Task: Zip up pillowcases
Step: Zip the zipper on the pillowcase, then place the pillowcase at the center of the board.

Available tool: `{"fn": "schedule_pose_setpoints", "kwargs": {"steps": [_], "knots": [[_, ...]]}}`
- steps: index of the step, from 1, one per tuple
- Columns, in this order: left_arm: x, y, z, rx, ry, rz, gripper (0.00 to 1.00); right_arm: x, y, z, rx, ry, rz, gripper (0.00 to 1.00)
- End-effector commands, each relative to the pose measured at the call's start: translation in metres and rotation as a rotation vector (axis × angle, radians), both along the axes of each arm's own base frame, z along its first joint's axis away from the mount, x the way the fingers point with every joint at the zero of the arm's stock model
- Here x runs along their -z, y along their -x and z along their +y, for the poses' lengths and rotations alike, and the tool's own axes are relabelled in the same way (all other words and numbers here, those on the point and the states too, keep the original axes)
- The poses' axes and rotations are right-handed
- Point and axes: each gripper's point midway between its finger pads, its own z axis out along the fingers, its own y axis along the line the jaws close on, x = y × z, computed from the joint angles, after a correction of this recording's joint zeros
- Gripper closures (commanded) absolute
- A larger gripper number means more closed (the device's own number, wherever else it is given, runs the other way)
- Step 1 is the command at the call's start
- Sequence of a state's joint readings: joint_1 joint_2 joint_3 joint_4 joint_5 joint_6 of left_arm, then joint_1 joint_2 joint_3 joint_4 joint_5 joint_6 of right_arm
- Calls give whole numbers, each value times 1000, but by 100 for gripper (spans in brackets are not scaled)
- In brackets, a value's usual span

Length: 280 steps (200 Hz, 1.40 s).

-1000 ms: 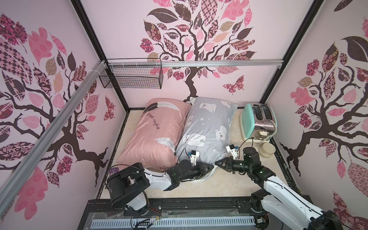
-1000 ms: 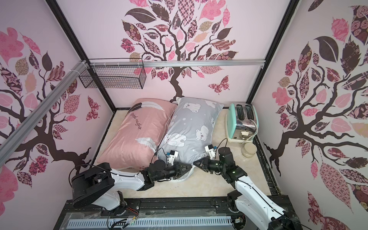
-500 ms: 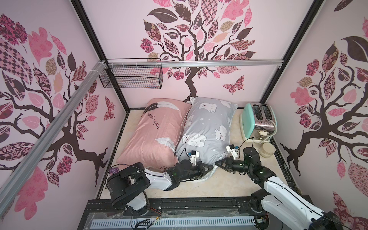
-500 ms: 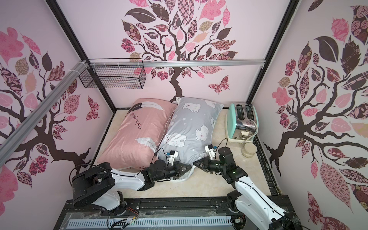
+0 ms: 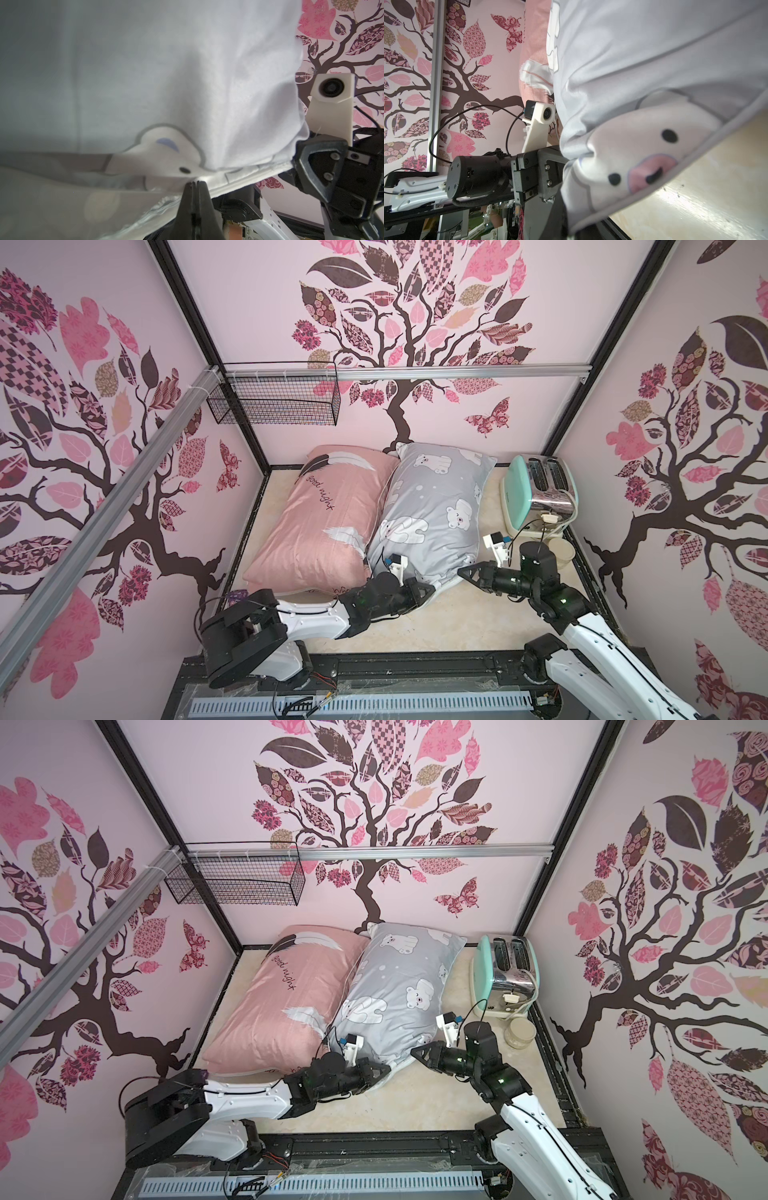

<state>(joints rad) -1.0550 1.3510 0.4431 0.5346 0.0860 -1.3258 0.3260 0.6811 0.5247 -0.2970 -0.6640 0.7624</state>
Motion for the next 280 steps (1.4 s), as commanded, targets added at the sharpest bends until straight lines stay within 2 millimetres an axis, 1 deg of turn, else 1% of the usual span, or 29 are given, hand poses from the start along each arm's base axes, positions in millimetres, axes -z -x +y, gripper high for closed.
{"fn": "schedule_pose_setpoints", "kwargs": {"steps": [1,22,28,30,34,45,69,96,109,126,143,150,152,155,157,159,166,168,170,172,182,196,214,230,237,246,256,268,280], "knots": [[44,-1,44,-53,-253,3,100,-28,-15,-22,79,87,-112,100],[59,4,73,-71,-370,15,100,-43,-28,-40,157,175,-154,100],[62,6,81,-76,-401,13,100,-44,-32,-46,178,215,-156,100],[63,7,84,-78,-410,13,100,-48,-33,-47,187,223,-168,100],[65,7,89,-82,-430,12,100,-48,-36,-51,200,247,-166,100],[73,12,102,-84,-479,23,100,-56,-43,-57,227,285,-184,100],[84,21,125,-96,-542,39,100,-68,-54,-58,249,298,-204,100],[93,30,152,-102,-660,62,100,-72,-65,-61,272,319,-203,100],[95,31,163,-122,-692,59,100,-73,-68,-62,277,321,-203,100],[96,32,172,-135,-707,48,100,-70,-70,-61,278,318,-191,100],[92,32,168,-126,-676,34,100,-62,-69,-56,249,306,-167,100],[87,31,163,-116,-659,26,100,-53,-66,-52,216,307,-138,100],[86,31,161,-113,-656,24,100,-51,-66,-51,207,309,-129,95],[84,30,160,-109,-656,20,100,-46,-64,-51,196,316,-113,82],[82,29,159,-106,-657,15,100,-42,-63,-51,191,325,-101,71],[79,29,157,-99,-658,9,100,-39,-63,-52,188,333,-93,57],[69,28,152,-78,-658,-3,100,-27,-61,-60,201,391,-66,21],[66,27,150,-72,-660,-10,98,-25,-60,-62,206,407,-61,12],[62,27,149,-68,-663,-20,96,-21,-59,-66,215,429,-54,4],[58,26,147,-63,-666,-32,94,-19,-59,-68,220,446,-51,2],[34,23,143,-48,-701,-98,81,-14,-57,-87,270,549,-52,1],[-2,17,148,-48,-753,-177,67,-19,-57,-106,322,643,-94,1],[-52,-5,167,-121,-849,-327,54,-23,-70,-113,359,688,-186,1],[-84,-31,191,-192,-928,-389,42,-19,-91,-119,410,720,-240,1],[-93,-43,202,-227,-970,-406,35,-16,-100,-120,411,747,-260,1],[-104,-62,224,-314,-1049,-436,27,-16,-112,-125,443,780,-294,1],[-111,-79,249,-405,-1142,-456,18,-16,-125,-136,504,840,-338,1],[-110,-96,282,-513,-1244,-447,11,-13,-137,-150,568,911,-385,1],[-105,-110,311,-613,-1316,-448,6,-6,-147,-153,578,962,-447,1]]}}
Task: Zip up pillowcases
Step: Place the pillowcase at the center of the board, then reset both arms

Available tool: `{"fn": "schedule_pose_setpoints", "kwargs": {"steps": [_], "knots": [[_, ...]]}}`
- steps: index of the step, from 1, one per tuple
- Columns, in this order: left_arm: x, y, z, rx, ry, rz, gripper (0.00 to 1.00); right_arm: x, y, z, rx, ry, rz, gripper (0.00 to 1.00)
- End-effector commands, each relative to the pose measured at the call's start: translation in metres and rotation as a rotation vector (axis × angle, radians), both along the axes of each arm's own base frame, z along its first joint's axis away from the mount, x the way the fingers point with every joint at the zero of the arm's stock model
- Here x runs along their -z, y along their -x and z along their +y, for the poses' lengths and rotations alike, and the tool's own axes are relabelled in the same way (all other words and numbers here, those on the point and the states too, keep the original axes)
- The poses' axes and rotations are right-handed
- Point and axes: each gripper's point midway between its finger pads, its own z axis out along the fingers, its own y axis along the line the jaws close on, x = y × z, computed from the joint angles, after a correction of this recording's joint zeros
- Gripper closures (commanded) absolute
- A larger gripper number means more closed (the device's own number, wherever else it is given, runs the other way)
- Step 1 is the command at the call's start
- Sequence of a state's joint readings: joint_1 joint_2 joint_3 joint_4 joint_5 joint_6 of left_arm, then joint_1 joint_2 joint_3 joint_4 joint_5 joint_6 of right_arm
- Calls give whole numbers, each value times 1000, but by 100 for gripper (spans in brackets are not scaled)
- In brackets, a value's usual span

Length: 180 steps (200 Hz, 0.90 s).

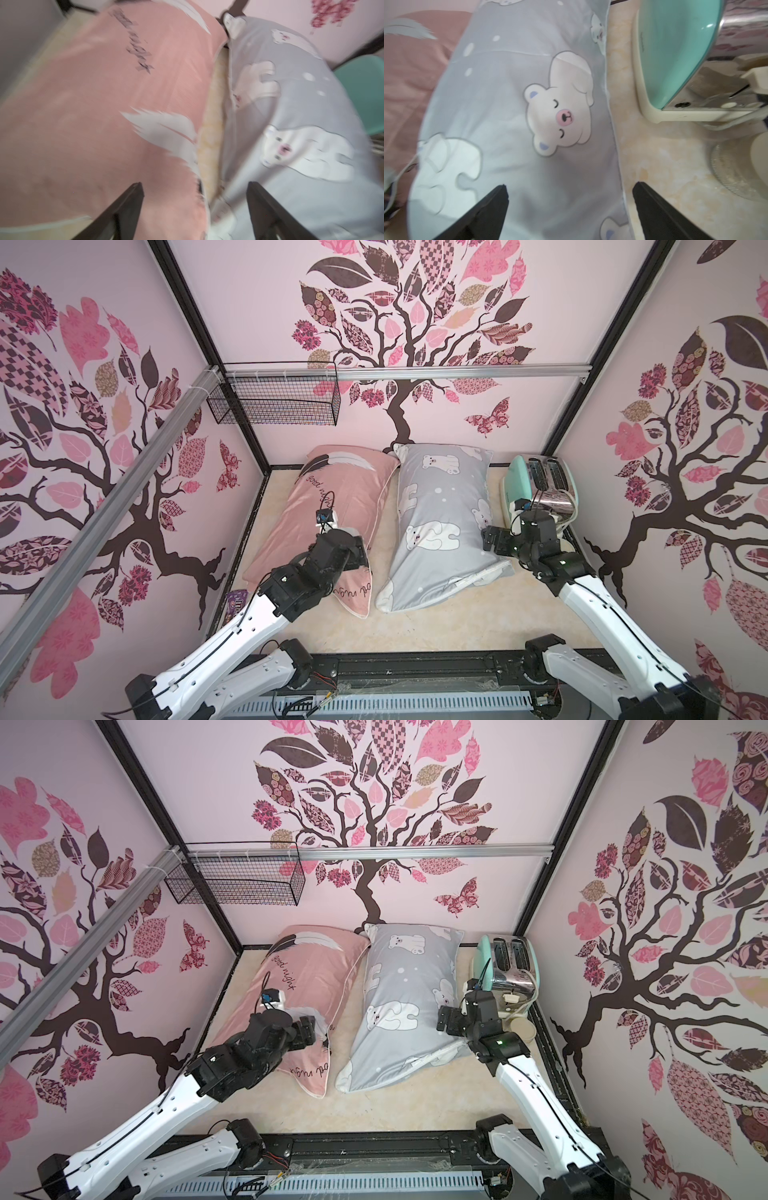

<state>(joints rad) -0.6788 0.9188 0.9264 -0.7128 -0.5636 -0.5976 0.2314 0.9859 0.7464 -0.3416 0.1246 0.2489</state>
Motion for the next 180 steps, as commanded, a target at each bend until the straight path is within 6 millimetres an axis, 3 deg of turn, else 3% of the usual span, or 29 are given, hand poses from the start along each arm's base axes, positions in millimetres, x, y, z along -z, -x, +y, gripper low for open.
{"fn": "schedule_pose_setpoints", "kwargs": {"steps": [1,35,53,82,98,114,125,139,148,161,180], "knots": [[13,-21,67,-166,-307,-35,6,-14,-32,-26,79,181,-194,1],[54,-54,130,-325,-284,-24,2,24,-57,-28,38,339,-270,1],[69,-73,143,-337,-276,-89,2,45,-61,-23,18,329,-301,1],[83,-101,139,-260,-320,-193,2,66,-63,-27,32,333,-363,1],[92,-114,131,-184,-304,-247,2,60,-70,-37,67,318,-405,1],[103,-123,139,-186,-238,-262,2,56,-68,-51,104,202,-415,1],[113,-126,144,-187,-201,-250,2,53,-65,-58,99,107,-461,1],[123,-128,138,-141,-182,-260,2,69,-63,-62,106,98,-470,1],[129,-129,135,-122,-179,-269,2,63,-66,-59,94,94,-537,1],[136,-134,132,-96,-175,-254,2,75,-68,-60,99,97,-427,1],[141,-131,131,-87,-172,-259,2,68,-67,-62,116,95,-499,1]]}}
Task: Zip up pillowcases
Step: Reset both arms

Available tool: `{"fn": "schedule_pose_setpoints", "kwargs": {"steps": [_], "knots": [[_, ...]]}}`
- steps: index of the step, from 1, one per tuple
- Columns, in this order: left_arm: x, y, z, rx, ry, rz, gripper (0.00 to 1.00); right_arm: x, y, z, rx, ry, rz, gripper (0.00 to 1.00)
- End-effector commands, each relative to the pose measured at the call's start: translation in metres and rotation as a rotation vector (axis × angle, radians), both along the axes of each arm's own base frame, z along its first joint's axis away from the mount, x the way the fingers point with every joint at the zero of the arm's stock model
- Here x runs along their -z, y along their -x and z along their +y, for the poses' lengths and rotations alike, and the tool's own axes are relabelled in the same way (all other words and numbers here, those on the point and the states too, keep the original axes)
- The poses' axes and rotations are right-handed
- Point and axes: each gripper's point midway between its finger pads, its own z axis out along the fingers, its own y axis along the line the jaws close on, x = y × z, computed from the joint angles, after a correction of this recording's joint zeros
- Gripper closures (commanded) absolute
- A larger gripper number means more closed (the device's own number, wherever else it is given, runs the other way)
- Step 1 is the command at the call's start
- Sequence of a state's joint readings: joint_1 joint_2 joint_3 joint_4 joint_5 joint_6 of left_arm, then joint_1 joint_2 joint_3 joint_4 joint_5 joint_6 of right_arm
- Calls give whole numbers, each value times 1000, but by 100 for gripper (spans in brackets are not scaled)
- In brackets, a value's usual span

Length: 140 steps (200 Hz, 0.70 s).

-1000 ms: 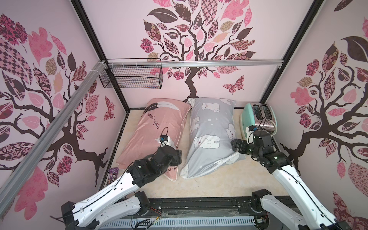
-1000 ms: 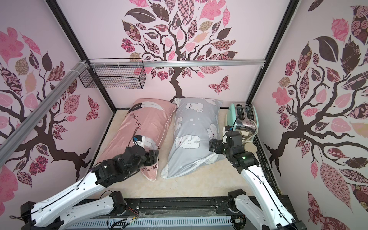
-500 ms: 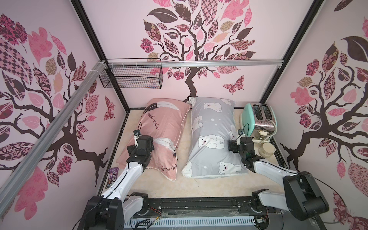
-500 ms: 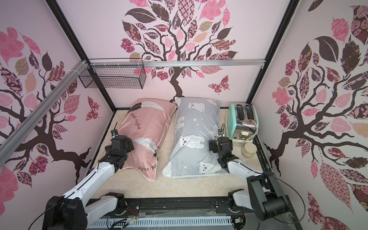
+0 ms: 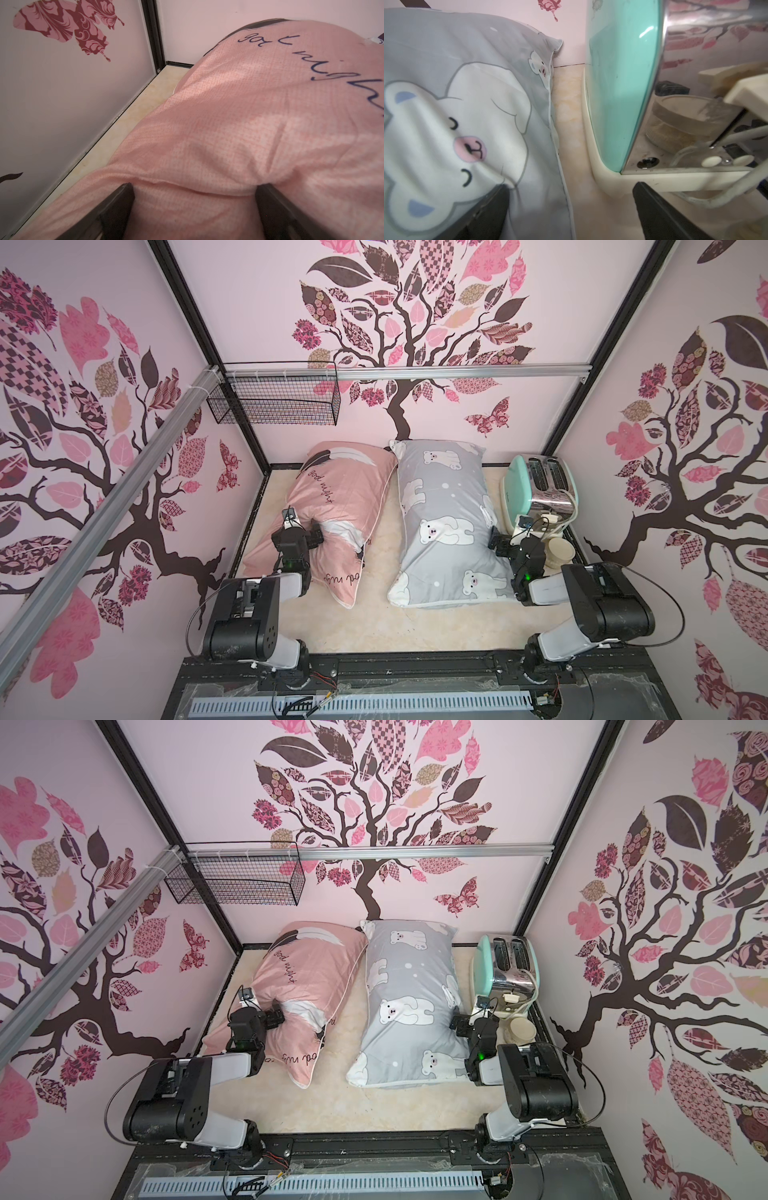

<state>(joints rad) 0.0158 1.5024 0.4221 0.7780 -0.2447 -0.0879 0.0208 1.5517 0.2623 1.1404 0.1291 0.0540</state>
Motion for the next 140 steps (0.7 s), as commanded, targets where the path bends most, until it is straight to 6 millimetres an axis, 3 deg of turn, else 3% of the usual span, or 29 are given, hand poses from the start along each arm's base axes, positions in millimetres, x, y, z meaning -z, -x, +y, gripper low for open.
{"fn": "schedule_pose_setpoints", "kwargs": {"steps": [1,140], "knots": [[15,-1,-15,100,-2,12,2,-13,-4,4,-19,-22,-74,1],[16,-1,-16,103,-8,15,2,-6,-10,12,-44,6,2,1]]}}
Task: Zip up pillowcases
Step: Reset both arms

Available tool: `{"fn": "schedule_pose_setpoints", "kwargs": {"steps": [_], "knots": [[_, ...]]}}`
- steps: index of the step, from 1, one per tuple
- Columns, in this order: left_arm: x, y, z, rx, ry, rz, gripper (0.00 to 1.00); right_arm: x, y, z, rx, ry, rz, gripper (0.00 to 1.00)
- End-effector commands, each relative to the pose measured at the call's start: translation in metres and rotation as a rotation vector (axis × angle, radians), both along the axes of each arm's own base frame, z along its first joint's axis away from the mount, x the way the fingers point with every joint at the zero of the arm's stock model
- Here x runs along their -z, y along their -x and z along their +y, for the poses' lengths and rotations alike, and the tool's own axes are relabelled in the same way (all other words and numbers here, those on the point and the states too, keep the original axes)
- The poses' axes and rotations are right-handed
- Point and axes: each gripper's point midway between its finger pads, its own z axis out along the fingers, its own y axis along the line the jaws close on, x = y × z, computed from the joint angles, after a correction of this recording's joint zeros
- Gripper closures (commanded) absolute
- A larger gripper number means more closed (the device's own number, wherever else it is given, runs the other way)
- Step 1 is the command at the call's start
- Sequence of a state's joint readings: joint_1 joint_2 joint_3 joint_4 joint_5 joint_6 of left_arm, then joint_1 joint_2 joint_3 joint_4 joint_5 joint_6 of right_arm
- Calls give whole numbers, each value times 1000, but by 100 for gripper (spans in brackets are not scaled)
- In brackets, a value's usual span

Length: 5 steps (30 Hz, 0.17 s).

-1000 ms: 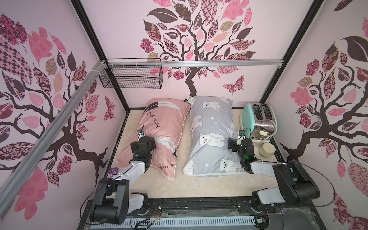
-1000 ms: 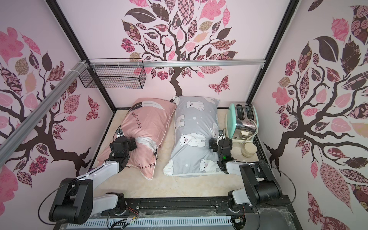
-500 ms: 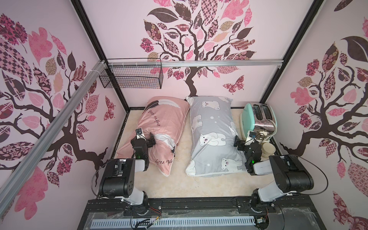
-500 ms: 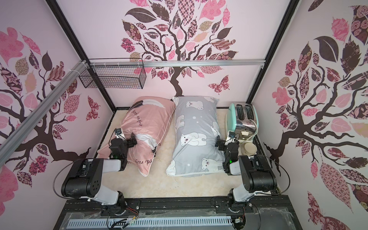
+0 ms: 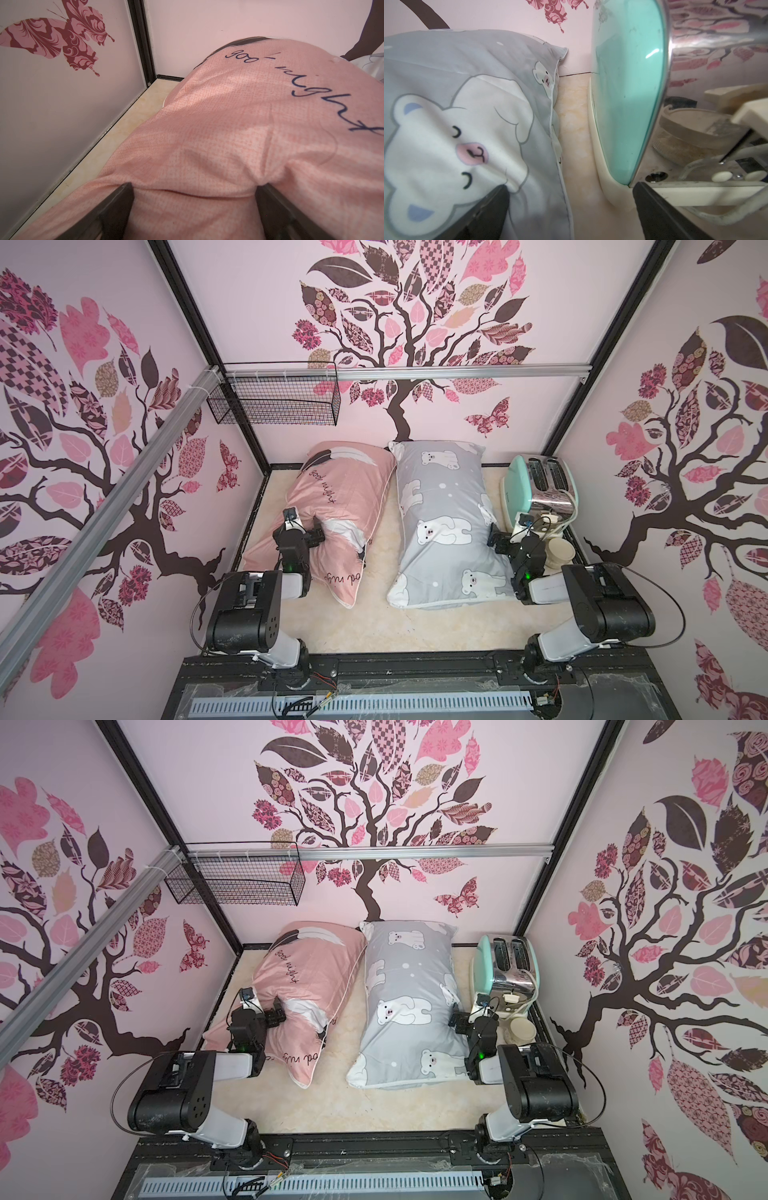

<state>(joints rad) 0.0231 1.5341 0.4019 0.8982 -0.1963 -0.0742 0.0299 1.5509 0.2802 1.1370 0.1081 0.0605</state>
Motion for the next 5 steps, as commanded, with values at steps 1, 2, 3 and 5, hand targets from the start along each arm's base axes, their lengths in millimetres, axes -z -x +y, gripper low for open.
{"fn": "schedule_pose_setpoints", "kwargs": {"steps": [1,2,3,5], "knots": [[23,4,-11,59,-11,79,2,1,-4,5,-16,18,18,1],[23,4,-11,59,-11,80,2,0,-5,5,-15,17,17,1],[23,4,-11,60,-11,78,2,0,-5,5,-16,17,14,1],[23,4,-12,59,-11,78,2,0,-4,5,-16,18,14,1]]}}
